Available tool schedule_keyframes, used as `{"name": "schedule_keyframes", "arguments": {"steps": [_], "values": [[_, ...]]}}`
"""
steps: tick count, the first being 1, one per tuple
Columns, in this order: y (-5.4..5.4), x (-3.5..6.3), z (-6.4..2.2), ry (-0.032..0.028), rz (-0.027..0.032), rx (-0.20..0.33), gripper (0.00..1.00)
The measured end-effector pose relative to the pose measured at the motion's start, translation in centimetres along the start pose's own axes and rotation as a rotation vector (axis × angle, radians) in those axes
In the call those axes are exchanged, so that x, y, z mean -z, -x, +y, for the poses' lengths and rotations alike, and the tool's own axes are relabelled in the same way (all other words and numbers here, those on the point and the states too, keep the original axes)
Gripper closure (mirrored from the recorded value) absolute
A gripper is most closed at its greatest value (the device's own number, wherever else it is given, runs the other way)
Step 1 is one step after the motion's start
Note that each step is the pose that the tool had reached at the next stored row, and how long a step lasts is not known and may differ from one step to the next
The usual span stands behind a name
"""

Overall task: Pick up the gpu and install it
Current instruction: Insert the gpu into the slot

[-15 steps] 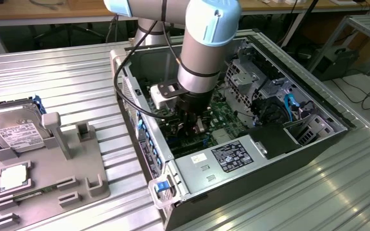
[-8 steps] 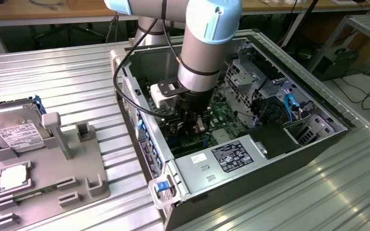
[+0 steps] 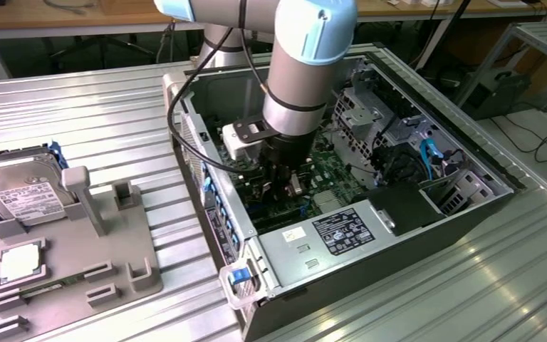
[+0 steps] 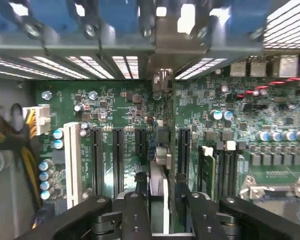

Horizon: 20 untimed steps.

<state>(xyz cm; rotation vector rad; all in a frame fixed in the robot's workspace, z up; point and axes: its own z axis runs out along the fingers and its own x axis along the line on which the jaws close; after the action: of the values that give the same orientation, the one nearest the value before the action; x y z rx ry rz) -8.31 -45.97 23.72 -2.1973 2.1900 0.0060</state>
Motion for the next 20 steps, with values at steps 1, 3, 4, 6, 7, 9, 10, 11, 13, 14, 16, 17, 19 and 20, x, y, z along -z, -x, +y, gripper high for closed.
{"name": "schedule_keyframes", "arguments": {"steps": [1,3,4,6,7,9,10,11,13,14,16,17,19,20], "values": [[0.0,1.28,-0.03,-0.0053,0.0004,0.0,0.65],[0.1,2.85,-0.07,-0.0147,0.0006,0.0,0.65],[0.2,3.82,-0.1,-0.0192,0.0008,0.001,0.65],[0.2,4.89,-0.12,-0.0237,0.0013,0.001,0.65],[0.2,5.29,-0.13,-0.0254,0.0017,0.001,0.65],[0.3,5.52,-0.14,-0.0282,0.0016,0.001,0.65],[0.3,5.51,-0.14,-0.0283,0.0013,0.001,0.66],[0.3,5.51,-0.14,-0.0282,0.0014,0.001,0.66],[0.3,5.52,-0.14,-0.0282,0.0014,0.001,0.8],[0.3,5.52,-0.14,-0.0281,0.0015,0.001,0.85],[0.3,5.52,-0.14,-0.0281,0.0015,0.001,0.89],[0.3,5.52,-0.14,-0.0281,0.0015,0.001,0.89],[0.3,5.52,-0.14,-0.0281,0.0014,0.001,0.89],[0.3,5.52,-0.14,-0.0281,0.0015,0.001,0.89]]}}
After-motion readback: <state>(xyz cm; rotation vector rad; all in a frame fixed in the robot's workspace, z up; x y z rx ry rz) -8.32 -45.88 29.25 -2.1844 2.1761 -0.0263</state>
